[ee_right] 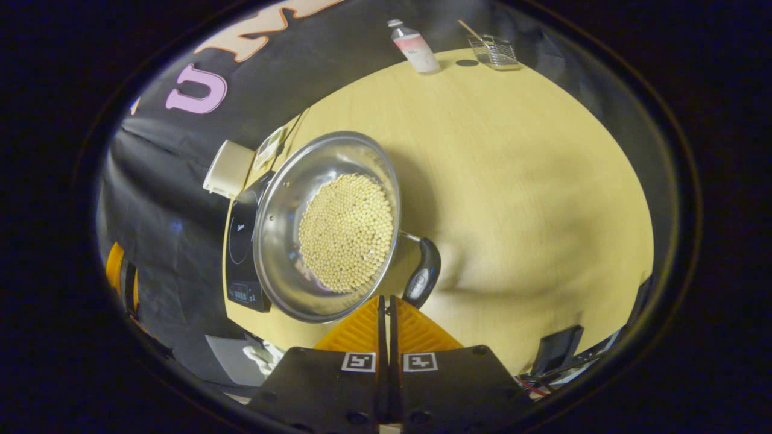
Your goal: First push the handle of the pot to place it horizontally, then grasp the pot with both hands and set it on the induction cooktop.
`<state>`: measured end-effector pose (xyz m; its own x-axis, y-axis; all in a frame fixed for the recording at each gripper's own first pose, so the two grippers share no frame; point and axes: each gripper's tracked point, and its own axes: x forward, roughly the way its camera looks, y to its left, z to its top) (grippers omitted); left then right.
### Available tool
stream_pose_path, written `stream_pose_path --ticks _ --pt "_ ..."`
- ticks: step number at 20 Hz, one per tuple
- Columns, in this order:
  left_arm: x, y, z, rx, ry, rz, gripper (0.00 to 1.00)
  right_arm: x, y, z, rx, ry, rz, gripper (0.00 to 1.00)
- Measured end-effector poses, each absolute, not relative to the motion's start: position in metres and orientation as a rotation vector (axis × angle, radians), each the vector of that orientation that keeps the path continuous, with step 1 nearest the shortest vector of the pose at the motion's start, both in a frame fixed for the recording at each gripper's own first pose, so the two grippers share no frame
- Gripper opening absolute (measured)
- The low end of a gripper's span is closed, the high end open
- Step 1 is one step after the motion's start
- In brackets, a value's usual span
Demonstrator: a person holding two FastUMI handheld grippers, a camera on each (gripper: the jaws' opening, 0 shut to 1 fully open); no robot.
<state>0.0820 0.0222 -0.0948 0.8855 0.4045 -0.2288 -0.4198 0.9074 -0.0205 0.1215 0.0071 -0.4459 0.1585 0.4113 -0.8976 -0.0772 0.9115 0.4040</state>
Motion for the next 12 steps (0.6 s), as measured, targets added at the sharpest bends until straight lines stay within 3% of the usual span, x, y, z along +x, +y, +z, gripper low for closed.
stream_pose_path --ticks 12 --pt "0.078 0.025 -0.107 -0.082 0.255 0.452 0.95 0.182 -0.005 -0.446 0.233 1.292 0.308 0.02"
